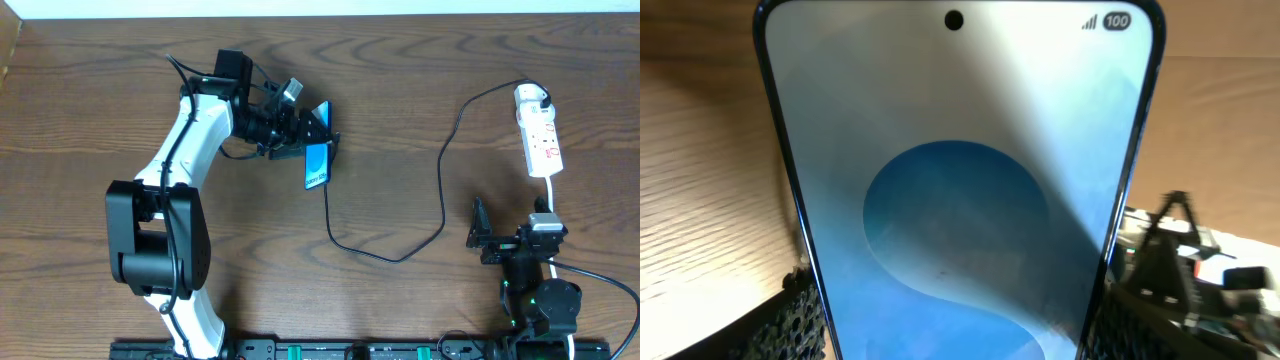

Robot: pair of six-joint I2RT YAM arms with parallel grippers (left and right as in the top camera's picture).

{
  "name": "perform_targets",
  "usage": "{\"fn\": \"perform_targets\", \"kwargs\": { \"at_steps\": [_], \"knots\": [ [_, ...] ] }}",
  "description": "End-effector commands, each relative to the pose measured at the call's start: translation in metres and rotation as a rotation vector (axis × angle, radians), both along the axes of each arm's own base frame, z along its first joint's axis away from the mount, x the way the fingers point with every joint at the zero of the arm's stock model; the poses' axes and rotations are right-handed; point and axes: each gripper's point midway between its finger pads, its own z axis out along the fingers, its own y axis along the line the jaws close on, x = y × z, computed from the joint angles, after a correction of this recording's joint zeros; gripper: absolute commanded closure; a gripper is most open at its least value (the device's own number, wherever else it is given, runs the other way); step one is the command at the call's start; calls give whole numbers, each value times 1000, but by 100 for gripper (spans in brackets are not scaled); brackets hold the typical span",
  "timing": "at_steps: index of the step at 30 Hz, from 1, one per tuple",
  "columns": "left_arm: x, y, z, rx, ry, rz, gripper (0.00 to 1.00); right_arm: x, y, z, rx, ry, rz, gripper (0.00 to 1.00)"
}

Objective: Plug charger to phone and switch on socket
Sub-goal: 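Lift the phone with the left gripper and tilt it upright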

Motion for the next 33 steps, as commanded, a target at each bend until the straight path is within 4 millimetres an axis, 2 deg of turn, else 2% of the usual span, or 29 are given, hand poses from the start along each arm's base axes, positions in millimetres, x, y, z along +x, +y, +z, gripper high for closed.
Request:
{"fn": "perform_targets", "kwargs": {
  "at_steps": [1, 16, 24, 33],
  "knots": [
    [3, -2, 34, -141, 29, 50, 30, 0, 0, 0, -4, -2, 0, 1],
    [44, 32, 45, -200, 157, 304, 30, 0, 0, 0, -5, -2, 0, 1],
    [53, 41, 64, -302, 128, 301, 30, 0, 0, 0, -5, -2, 0, 1],
    [79, 69, 93, -421, 73, 354, 30, 0, 0, 0, -5, -2, 0, 1]
  ]
}}
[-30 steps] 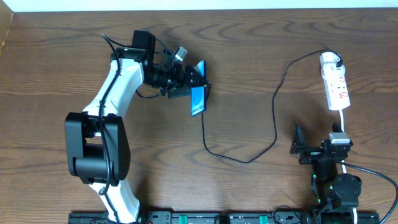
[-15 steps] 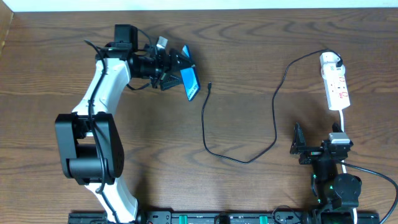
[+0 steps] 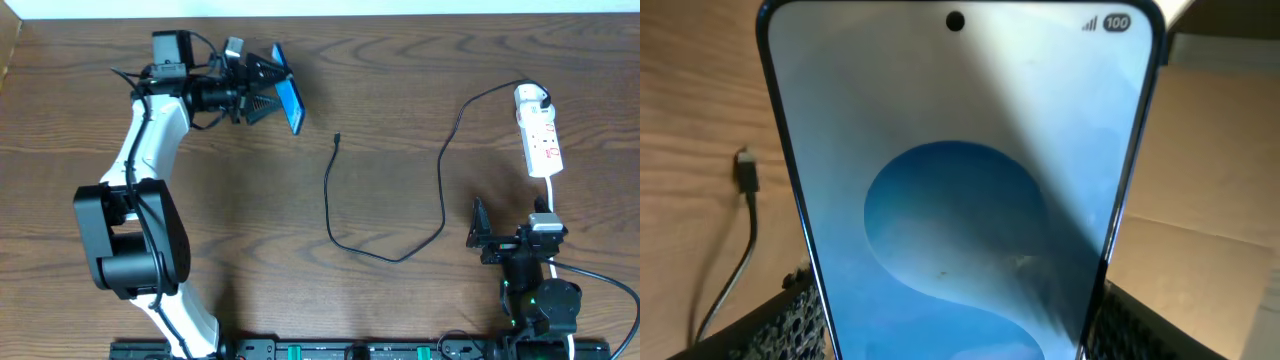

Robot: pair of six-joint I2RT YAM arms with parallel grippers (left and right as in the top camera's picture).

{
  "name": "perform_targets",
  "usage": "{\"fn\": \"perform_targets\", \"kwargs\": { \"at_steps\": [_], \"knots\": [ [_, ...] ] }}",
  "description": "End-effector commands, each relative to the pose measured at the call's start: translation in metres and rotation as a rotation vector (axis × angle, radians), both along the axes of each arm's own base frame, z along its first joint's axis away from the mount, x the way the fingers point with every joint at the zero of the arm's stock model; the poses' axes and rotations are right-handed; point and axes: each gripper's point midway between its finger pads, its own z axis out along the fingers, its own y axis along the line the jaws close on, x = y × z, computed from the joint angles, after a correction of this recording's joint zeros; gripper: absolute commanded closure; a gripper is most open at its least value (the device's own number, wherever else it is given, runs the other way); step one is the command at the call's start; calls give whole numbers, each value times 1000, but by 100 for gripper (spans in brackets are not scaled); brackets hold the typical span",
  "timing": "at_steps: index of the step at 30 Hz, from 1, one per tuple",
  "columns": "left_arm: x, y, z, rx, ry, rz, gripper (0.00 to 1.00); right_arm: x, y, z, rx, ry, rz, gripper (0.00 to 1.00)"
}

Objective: Plug charger to phone and switch on socket
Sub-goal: 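Lift the phone with the left gripper and tilt it upright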

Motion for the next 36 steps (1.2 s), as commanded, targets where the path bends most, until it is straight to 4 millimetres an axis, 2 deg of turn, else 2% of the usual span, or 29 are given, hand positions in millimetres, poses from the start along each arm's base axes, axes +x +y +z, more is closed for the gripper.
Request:
{"fn": "perform_targets", "kwargs": {
  "at_steps": [1, 6, 10, 36],
  "knots": [
    [-1, 12, 33, -88, -4, 10, 30, 0, 0, 0, -5, -2, 0, 1],
    [2, 27, 33, -96, 16, 49, 30, 0, 0, 0, -5, -2, 0, 1],
    [3, 32, 34, -100, 19, 58, 30, 0, 0, 0, -5, -2, 0, 1],
    [3, 32, 34, -96, 5, 56, 31, 0, 0, 0, -5, -2, 0, 1]
  ]
}}
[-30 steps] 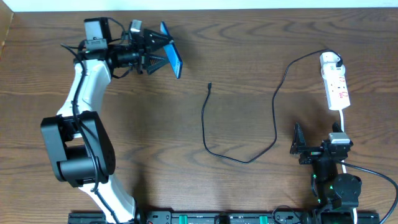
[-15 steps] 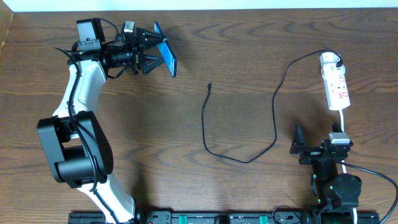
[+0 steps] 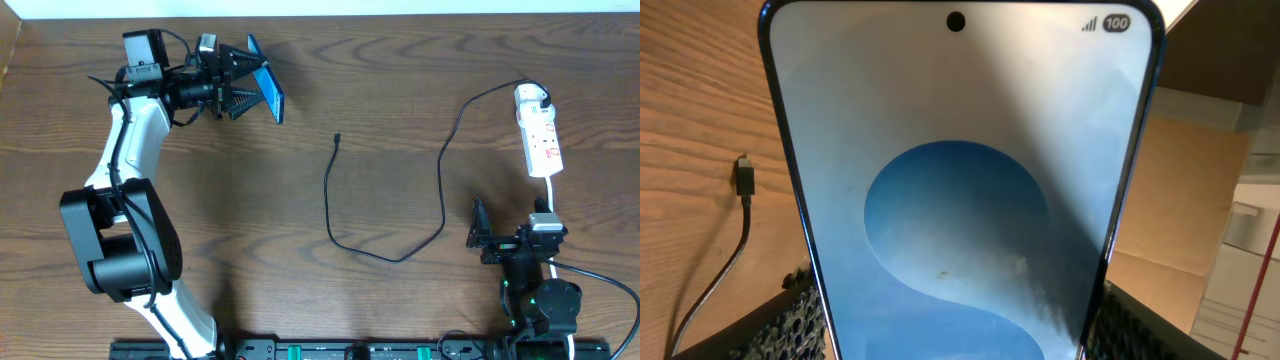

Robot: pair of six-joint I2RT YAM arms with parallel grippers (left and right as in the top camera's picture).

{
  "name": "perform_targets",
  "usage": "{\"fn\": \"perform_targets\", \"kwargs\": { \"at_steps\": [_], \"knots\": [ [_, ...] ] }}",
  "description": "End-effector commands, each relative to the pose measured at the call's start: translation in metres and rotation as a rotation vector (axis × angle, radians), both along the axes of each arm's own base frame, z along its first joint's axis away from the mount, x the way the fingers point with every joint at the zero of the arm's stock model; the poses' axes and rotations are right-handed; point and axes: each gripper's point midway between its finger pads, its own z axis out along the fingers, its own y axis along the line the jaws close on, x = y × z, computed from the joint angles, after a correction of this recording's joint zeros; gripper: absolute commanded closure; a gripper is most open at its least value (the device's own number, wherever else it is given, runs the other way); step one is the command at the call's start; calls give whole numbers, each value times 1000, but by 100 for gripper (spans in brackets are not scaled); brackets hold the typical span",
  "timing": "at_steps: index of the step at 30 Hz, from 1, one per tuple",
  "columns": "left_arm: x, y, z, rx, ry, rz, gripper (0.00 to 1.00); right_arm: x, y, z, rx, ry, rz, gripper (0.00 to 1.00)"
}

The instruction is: Plug charger to phone and switch on socket

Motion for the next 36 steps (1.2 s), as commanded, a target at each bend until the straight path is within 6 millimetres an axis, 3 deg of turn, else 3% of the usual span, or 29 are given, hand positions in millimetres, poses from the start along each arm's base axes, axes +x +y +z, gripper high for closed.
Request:
{"fn": "perform_targets", "kwargs": {
  "at_steps": [1, 15, 20, 28, 36],
  "knots": [
    [-6, -2, 24, -23, -61, -27, 33, 0, 0, 0, -5, -2, 0, 1],
    [-13, -32, 24, -24, -60, -92, 34, 0, -13, 3, -31, -17, -75, 1],
    [-13, -45, 17, 10, -45, -91, 34, -1, 17, 12, -20, -53, 100, 1],
    [-15, -63, 13, 8, 40, -91, 35, 2, 31, 11, 41, 29, 174, 1],
    [-16, -63, 14, -40, 170, -61, 35, 28, 32, 8, 53, 220, 174, 1]
  ]
}}
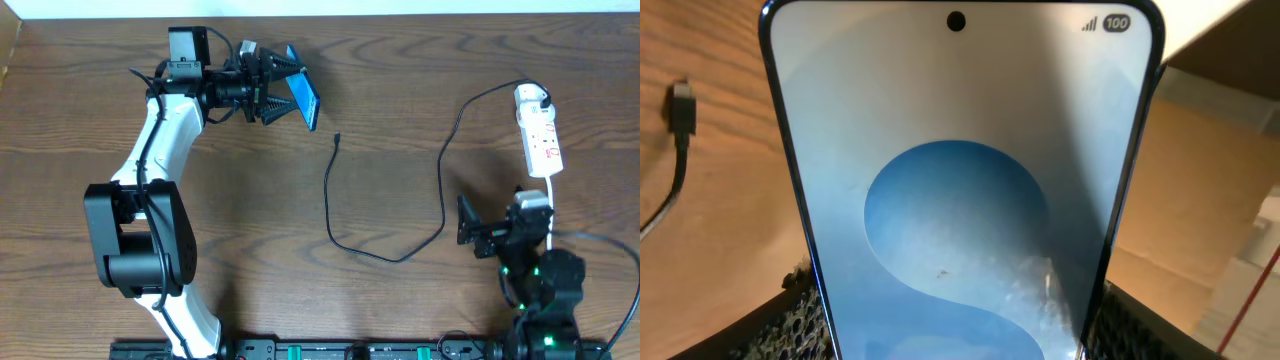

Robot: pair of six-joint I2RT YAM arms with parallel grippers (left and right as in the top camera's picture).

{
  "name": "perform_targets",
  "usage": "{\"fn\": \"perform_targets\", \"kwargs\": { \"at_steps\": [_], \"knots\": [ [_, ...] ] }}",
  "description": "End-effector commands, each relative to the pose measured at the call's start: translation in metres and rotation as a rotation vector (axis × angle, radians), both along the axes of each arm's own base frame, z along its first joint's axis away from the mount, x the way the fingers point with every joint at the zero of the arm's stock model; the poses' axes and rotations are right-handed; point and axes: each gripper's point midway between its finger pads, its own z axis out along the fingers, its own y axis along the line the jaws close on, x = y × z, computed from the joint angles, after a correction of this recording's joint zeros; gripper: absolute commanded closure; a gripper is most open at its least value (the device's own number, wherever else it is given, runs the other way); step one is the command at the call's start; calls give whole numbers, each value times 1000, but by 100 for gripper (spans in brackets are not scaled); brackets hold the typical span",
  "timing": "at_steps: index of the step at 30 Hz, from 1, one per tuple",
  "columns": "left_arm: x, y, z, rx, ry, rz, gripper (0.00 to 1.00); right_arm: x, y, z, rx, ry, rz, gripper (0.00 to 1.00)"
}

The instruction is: Plug charger to phone and switch on socket

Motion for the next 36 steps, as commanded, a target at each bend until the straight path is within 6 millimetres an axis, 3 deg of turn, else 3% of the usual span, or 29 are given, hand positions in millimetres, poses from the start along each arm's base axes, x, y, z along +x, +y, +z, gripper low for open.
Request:
{"fn": "perform_targets", "kwargs": {
  "at_steps": [1, 13, 27, 36],
  "knots": [
    [-4, -1, 22, -41, 31, 9, 35, 14, 4, 6, 15, 59, 15, 1],
    [-10, -4, 29, -139, 269, 35, 35, 43, 18, -20, 42, 217, 90, 1],
    [-15, -6, 33, -208, 468, 55, 35, 43, 21, -27, 51, 244, 104, 1],
    [-17, -7, 36, -221, 475, 39, 35, 38, 44, -52, 168, 374, 208, 1]
  ]
}}
